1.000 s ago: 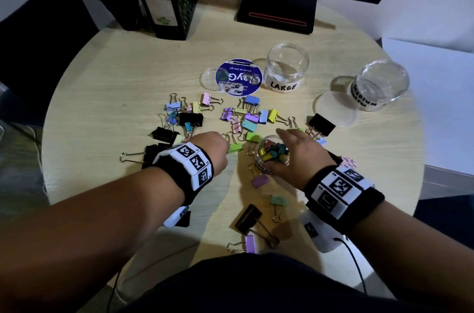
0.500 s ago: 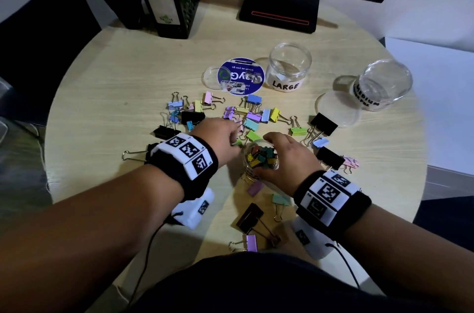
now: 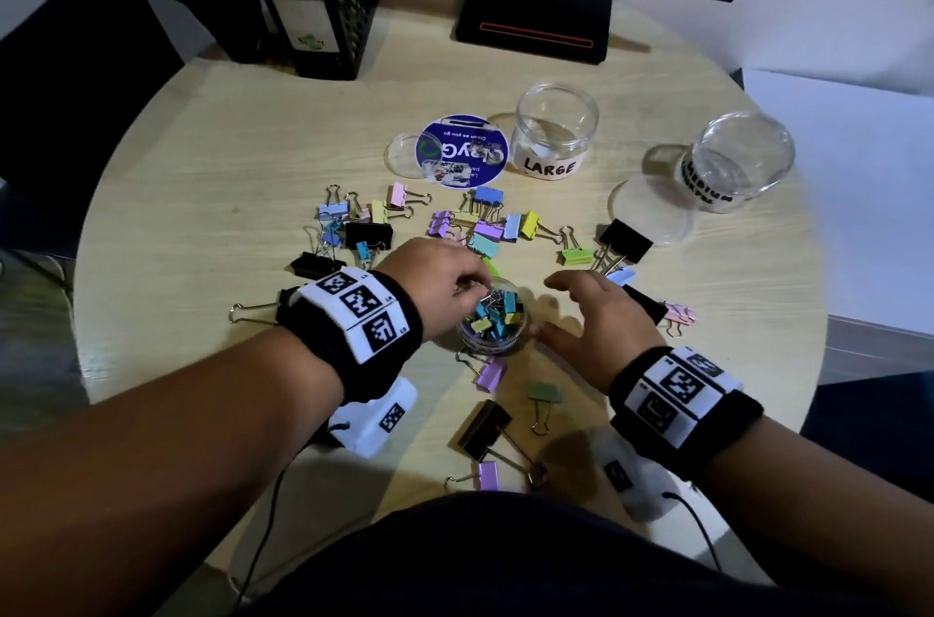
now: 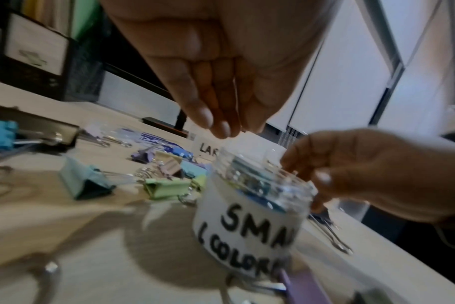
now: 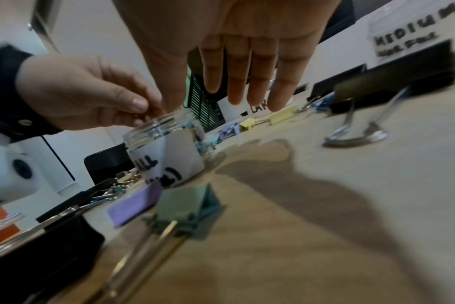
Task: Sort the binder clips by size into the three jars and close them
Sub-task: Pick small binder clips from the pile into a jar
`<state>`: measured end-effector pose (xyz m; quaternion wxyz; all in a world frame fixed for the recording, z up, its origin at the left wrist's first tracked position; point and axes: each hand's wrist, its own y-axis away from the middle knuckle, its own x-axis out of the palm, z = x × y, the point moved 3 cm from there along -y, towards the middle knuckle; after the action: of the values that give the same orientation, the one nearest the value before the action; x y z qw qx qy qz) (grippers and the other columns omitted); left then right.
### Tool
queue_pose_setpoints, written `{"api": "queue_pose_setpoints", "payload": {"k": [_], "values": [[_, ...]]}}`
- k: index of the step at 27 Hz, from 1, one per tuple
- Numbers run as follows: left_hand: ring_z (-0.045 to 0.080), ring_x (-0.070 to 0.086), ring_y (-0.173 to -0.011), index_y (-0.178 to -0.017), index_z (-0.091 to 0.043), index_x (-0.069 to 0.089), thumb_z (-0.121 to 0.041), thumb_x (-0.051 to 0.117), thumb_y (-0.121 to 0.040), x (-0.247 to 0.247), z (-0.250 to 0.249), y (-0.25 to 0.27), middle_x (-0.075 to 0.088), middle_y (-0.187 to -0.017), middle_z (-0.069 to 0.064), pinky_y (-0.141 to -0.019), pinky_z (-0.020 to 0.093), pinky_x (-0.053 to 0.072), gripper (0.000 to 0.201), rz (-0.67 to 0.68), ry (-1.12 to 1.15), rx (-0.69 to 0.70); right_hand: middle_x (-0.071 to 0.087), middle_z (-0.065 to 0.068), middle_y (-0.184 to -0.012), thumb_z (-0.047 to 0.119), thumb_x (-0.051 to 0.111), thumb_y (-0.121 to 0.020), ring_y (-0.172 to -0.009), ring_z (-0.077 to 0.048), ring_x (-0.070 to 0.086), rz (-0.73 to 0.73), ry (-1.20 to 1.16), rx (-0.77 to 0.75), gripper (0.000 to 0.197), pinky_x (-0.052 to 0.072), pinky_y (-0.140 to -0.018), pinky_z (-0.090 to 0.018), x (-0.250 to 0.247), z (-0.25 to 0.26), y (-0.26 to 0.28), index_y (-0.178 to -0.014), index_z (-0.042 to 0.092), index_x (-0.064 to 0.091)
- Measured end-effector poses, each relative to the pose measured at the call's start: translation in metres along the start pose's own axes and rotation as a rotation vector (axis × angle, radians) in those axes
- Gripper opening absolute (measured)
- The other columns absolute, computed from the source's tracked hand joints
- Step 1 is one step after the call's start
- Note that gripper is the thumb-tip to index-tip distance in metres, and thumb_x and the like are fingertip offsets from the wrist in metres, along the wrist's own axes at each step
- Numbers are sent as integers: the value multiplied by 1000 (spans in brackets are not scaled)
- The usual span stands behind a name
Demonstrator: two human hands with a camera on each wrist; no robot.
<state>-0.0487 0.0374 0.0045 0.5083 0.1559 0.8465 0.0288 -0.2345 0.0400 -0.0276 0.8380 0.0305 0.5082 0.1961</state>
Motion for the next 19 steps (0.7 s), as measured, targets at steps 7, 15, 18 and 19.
{"api": "queue_pose_setpoints", "payload": {"k": [7,15,18,19], "values": [[10,53,-96,-115,-27,62,-29,58,-89,-10,45,22,59,-116,-6,-85,21,39,27,84,-162,-156,67,1,-88,16,67,-79,-81,-20,64,77,178,-427,15,42,-65,-23,3,19,17,-90,25,71],[21,52,-114,-113,-24,65,-16,53,-90,-19,86,50,57,-125,1,-92,25,40,27,126,-262,-393,52,3,-130,24,46,-92,-113,-20,54,353,318,-496,37,49,-92,-34,40,67,23,-129,25,50],[22,52,-116,-119,-21,61,-21,49,-94,-22,89,54,57,-128,3,-92,28,41,28,197,-314,-446,50,-5,-129,19,47,-91,-114,-27,51,378,396,-483,41,48,-94,-40,59,87,15,-132,17,44],[22,52,-118,-122,-20,60,-21,47,-95,-21,89,56,56,-131,3,-94,27,41,29,238,-319,-459,49,-7,-130,17,47,-91,-115,-29,49,390,409,-467,43,47,-94,-41,64,94,13,-133,15,42]]}}
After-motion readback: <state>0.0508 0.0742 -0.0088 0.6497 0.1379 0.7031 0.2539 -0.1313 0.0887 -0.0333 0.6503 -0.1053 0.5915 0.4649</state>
